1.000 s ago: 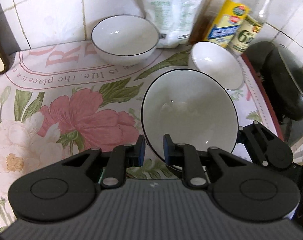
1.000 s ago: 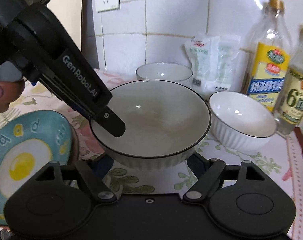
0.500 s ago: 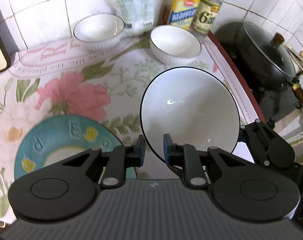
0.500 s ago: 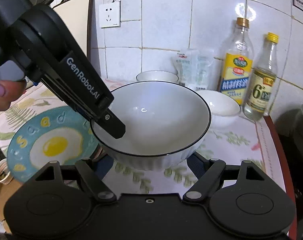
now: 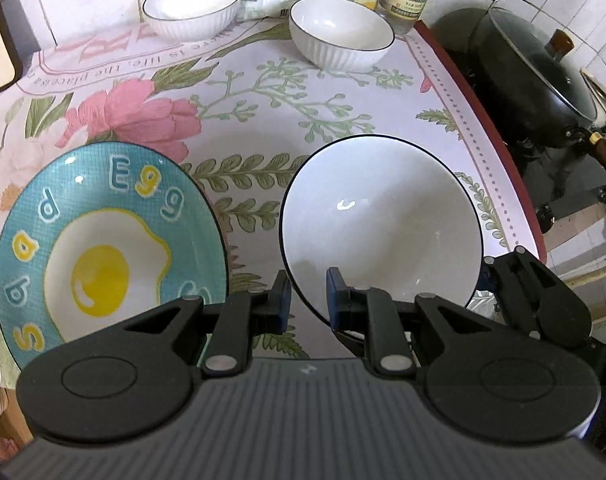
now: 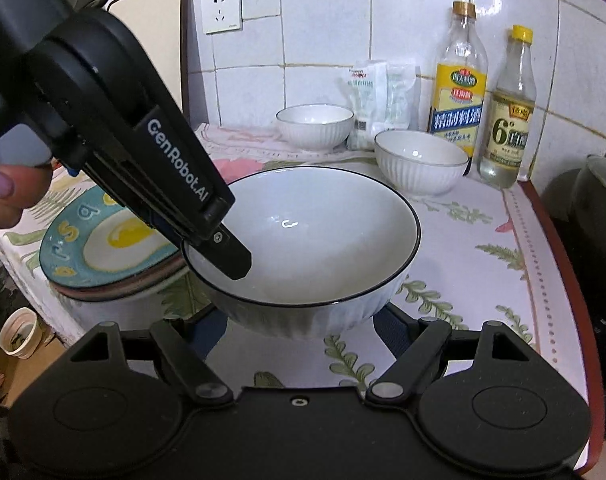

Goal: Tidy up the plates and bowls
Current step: 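Carry the large bowl beside the plate stack, lower it, open both grippers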

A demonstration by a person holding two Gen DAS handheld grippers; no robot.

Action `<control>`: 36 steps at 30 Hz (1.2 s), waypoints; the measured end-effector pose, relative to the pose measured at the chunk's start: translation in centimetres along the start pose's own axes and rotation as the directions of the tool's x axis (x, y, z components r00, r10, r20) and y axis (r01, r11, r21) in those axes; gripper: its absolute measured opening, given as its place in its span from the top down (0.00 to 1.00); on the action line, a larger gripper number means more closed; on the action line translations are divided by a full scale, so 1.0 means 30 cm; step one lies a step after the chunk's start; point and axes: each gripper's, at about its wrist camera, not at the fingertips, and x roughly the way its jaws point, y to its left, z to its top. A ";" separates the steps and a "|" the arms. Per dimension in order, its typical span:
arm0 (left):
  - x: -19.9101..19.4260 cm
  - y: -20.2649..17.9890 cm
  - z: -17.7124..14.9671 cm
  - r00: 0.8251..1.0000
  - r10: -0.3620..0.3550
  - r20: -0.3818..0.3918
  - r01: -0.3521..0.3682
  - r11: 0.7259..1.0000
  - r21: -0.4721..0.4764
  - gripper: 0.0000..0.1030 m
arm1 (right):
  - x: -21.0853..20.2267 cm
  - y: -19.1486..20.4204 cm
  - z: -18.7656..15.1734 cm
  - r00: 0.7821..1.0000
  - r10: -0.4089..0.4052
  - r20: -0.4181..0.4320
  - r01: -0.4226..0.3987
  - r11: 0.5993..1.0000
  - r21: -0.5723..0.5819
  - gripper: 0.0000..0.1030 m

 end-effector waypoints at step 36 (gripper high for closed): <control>-0.181 0.086 -0.121 0.986 -0.009 0.164 0.020 0.998 -0.060 0.60 | -0.190 -0.052 0.004 0.983 -0.077 0.167 0.048 0.984 0.172 0.14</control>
